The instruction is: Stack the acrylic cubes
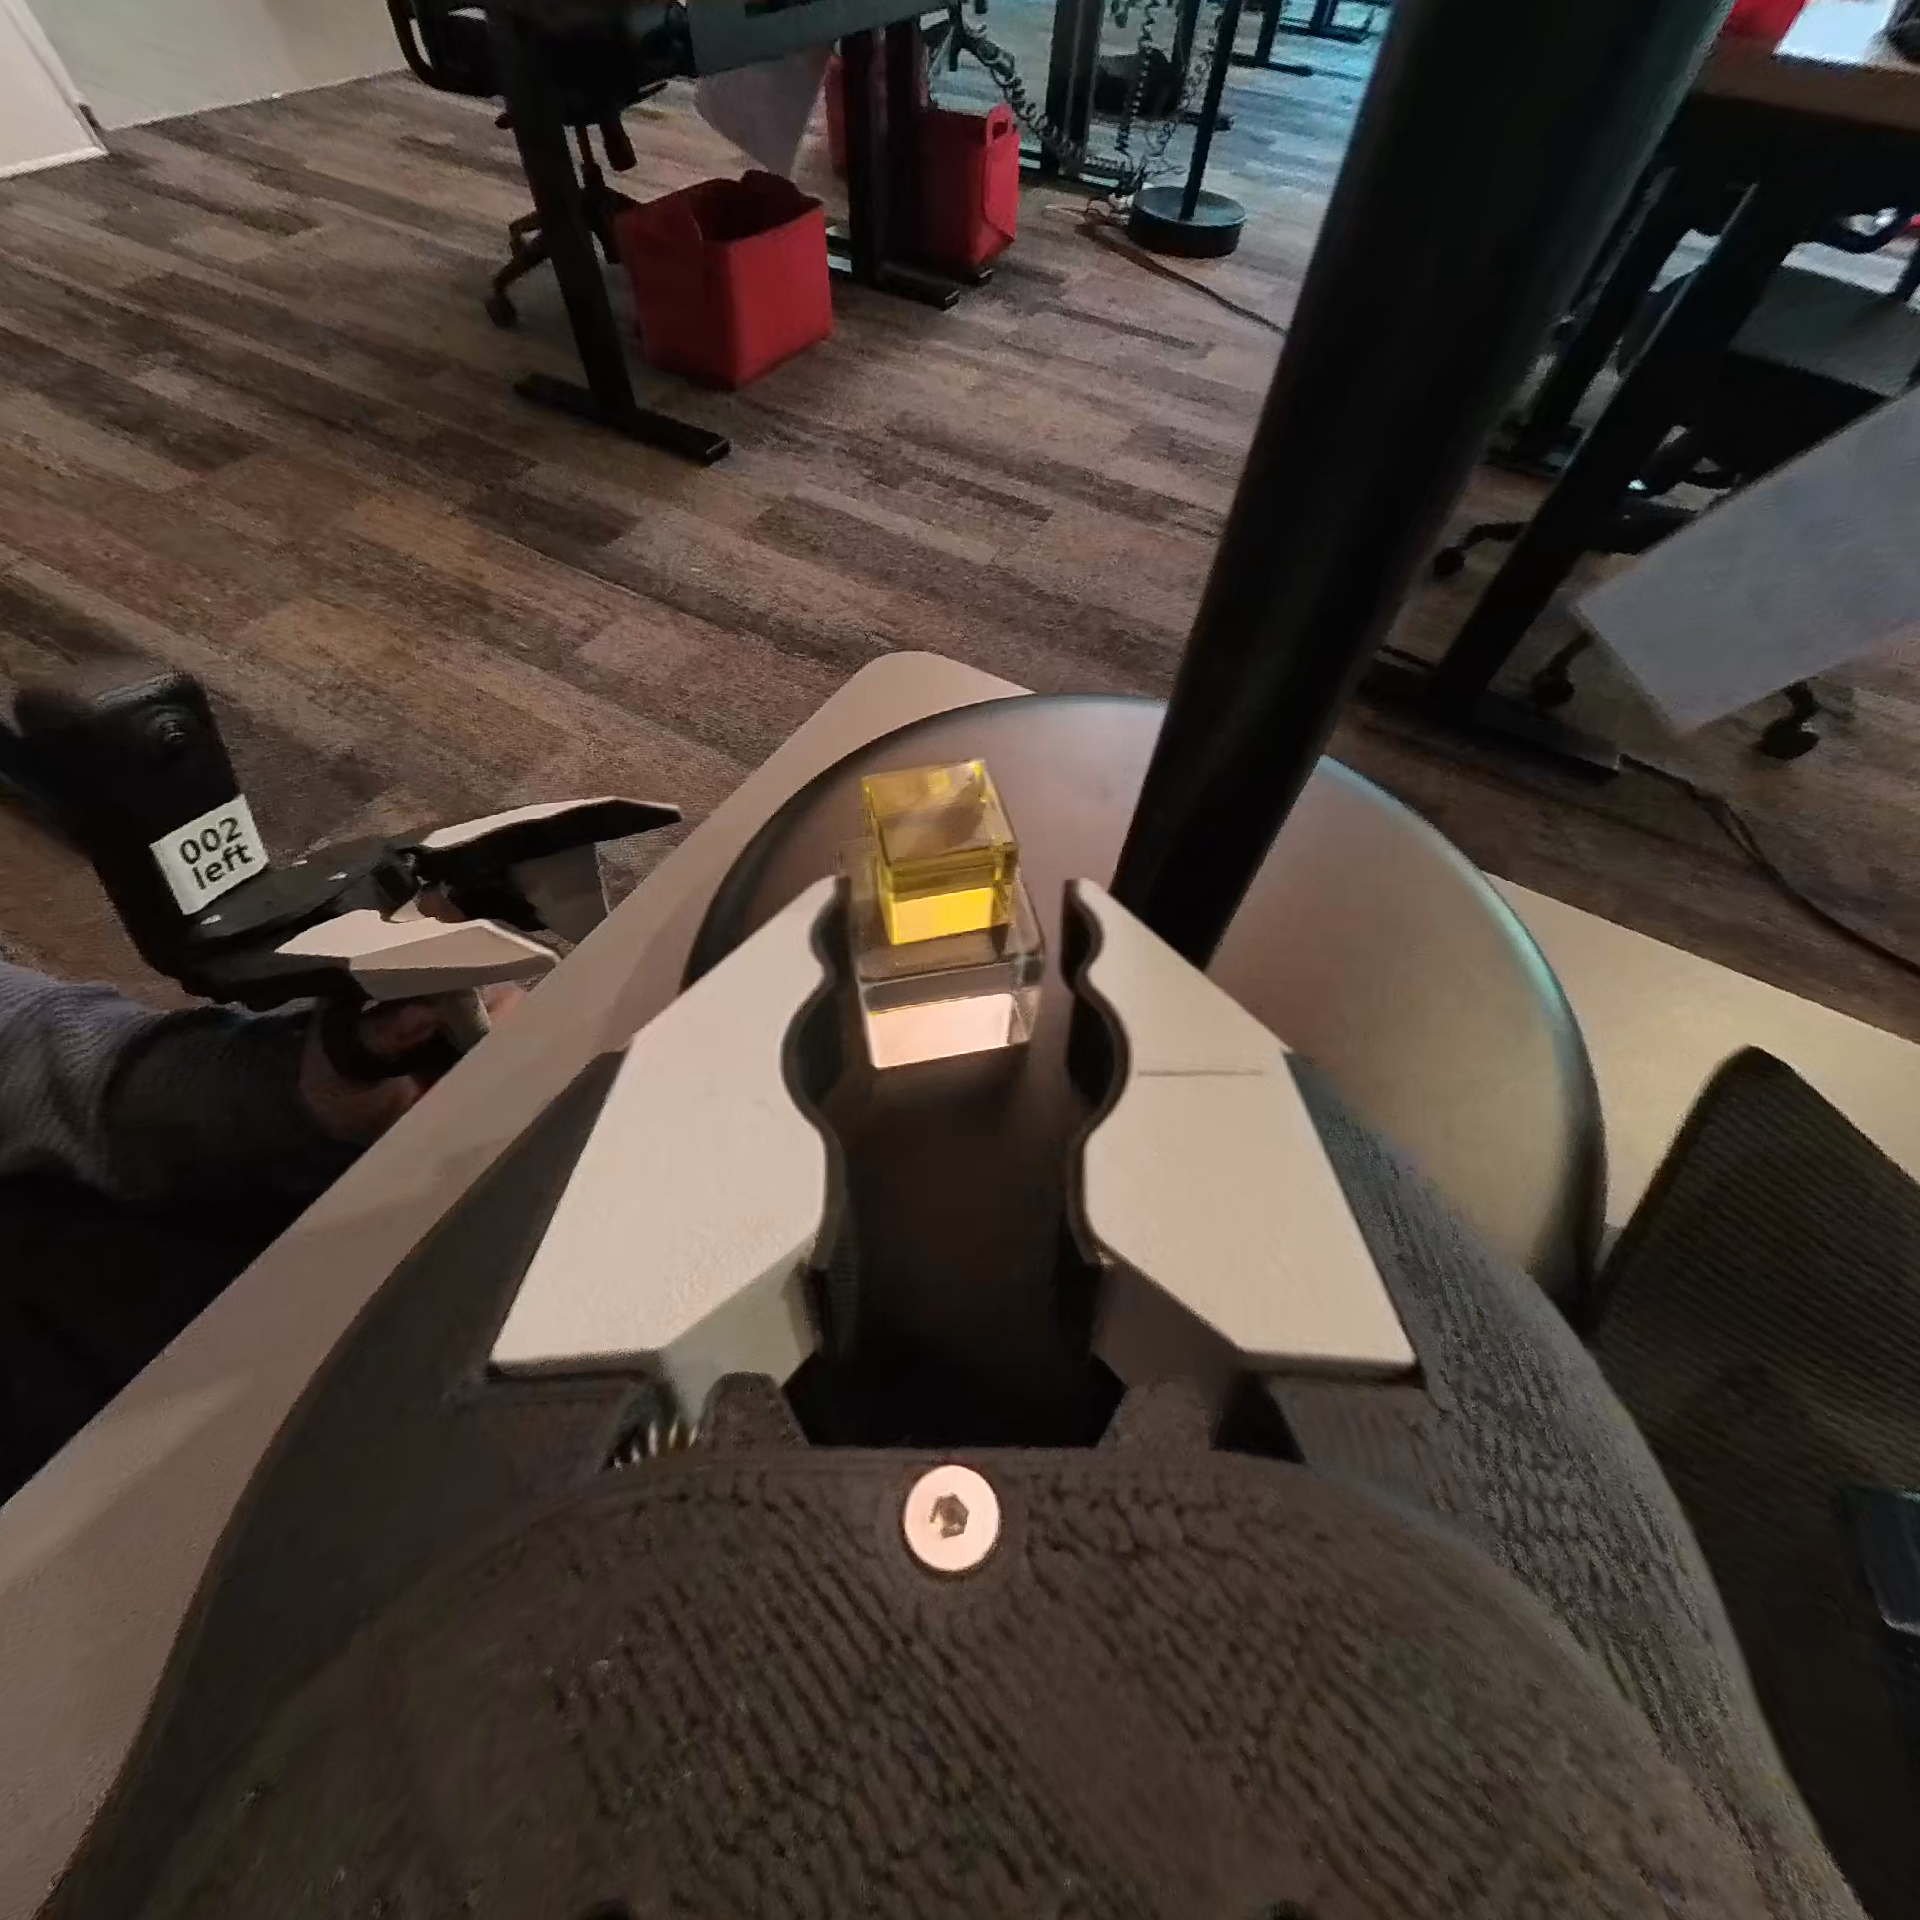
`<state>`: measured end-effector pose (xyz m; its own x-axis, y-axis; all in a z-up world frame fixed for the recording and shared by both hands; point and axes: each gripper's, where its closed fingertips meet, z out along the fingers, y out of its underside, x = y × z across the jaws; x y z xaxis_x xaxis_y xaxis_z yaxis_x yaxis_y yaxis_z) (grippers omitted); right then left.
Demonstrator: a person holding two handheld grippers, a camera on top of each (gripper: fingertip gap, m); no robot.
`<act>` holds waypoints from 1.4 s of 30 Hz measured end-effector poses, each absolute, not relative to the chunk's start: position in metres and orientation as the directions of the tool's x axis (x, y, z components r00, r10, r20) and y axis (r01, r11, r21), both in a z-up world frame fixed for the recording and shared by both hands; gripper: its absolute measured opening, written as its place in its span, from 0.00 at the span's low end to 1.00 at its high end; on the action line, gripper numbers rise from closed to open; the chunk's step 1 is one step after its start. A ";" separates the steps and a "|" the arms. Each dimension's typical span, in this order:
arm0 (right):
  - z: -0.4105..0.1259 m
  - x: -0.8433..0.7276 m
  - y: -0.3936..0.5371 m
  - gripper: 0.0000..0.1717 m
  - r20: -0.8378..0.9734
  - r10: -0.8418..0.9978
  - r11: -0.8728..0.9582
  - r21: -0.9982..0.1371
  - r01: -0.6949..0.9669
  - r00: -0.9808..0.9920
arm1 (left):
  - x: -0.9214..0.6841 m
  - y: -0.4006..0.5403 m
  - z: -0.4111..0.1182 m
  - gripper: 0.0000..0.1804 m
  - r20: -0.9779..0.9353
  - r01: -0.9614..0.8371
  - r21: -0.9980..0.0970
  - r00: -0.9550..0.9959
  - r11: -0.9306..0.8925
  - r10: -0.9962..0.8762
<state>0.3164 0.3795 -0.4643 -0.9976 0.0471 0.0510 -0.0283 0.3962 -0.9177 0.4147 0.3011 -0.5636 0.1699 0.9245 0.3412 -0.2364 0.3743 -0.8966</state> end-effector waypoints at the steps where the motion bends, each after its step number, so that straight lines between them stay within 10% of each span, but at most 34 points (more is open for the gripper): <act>1: -0.460 0.314 0.384 0.27 0.058 0.067 0.386 -0.922 -0.028 -0.996 | 0.415 0.301 -0.564 0.50 0.342 -0.235 -0.897 0.170 0.375 0.924; 13: -0.502 0.235 0.531 0.28 0.072 0.559 0.474 -0.845 0.248 -0.826 | 0.415 0.302 -0.562 0.49 0.355 -0.239 -0.890 0.173 0.389 0.919; 25: -0.520 0.232 0.528 0.29 0.126 0.393 0.667 -0.721 0.188 -0.911 | 0.416 0.304 -0.562 0.48 0.352 -0.230 -0.894 0.172 0.384 0.920; 31: -0.523 0.243 0.525 0.04 0.062 0.281 0.747 -0.640 0.178 -0.958 | 0.416 0.304 -0.562 0.48 0.361 -0.230 -0.890 0.176 0.395 0.916; 42: -0.547 0.264 0.536 0.27 0.160 0.088 0.900 -0.437 0.010 -0.983 | 0.415 0.304 -0.564 0.48 0.369 -0.216 -0.888 0.191 0.406 0.909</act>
<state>0.2642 0.5363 -0.5473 -0.9831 0.0883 0.1602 0.0096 0.8995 -0.4367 0.4152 0.3044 -0.5642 0.1909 0.9095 0.3693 -0.2162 0.4060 -0.8879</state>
